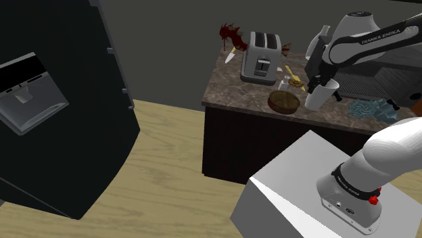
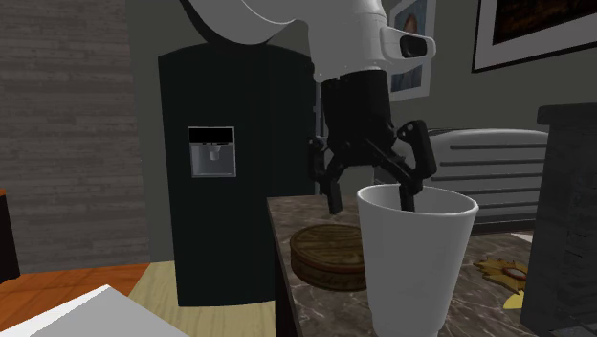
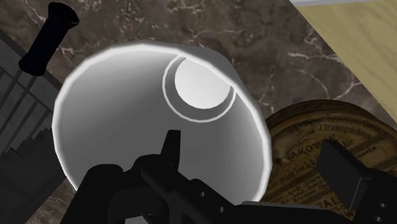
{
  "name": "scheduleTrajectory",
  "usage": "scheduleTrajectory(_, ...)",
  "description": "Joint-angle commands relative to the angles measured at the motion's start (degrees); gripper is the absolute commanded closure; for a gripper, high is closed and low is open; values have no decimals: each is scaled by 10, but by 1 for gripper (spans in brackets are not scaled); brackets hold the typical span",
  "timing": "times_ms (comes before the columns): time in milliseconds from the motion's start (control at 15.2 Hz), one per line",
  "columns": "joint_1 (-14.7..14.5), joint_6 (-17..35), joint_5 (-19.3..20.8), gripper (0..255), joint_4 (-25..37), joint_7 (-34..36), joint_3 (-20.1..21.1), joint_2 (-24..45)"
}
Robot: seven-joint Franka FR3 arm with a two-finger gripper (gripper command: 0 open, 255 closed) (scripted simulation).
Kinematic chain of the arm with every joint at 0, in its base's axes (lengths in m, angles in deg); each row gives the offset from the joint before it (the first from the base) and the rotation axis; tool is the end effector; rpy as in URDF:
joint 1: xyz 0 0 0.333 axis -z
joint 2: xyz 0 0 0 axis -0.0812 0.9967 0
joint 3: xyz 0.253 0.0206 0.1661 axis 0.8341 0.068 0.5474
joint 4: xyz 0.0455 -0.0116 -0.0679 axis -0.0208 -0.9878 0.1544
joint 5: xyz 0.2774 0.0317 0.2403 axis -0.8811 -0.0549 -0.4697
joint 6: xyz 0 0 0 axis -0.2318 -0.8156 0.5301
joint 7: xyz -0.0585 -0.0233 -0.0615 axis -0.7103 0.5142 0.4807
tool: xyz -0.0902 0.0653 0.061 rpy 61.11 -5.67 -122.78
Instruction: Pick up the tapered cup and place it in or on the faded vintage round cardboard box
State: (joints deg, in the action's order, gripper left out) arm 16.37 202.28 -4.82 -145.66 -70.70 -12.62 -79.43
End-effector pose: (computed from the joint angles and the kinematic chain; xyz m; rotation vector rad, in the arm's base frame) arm 0.3217 -0.2298 0.3577 2.9767 -0.1962 0.0487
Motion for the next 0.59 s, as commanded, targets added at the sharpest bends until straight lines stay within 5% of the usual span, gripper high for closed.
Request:
scheduleTrajectory(0,0,1,0,0,0,0,0,0)
scheduleTrajectory(132,0,0,0,0,0,0,0,0)
scheduleTrajectory(198,0,0,0,255,0,0,0,0)
scheduleTrajectory(528,0,0,0,255,0,0,0,0)
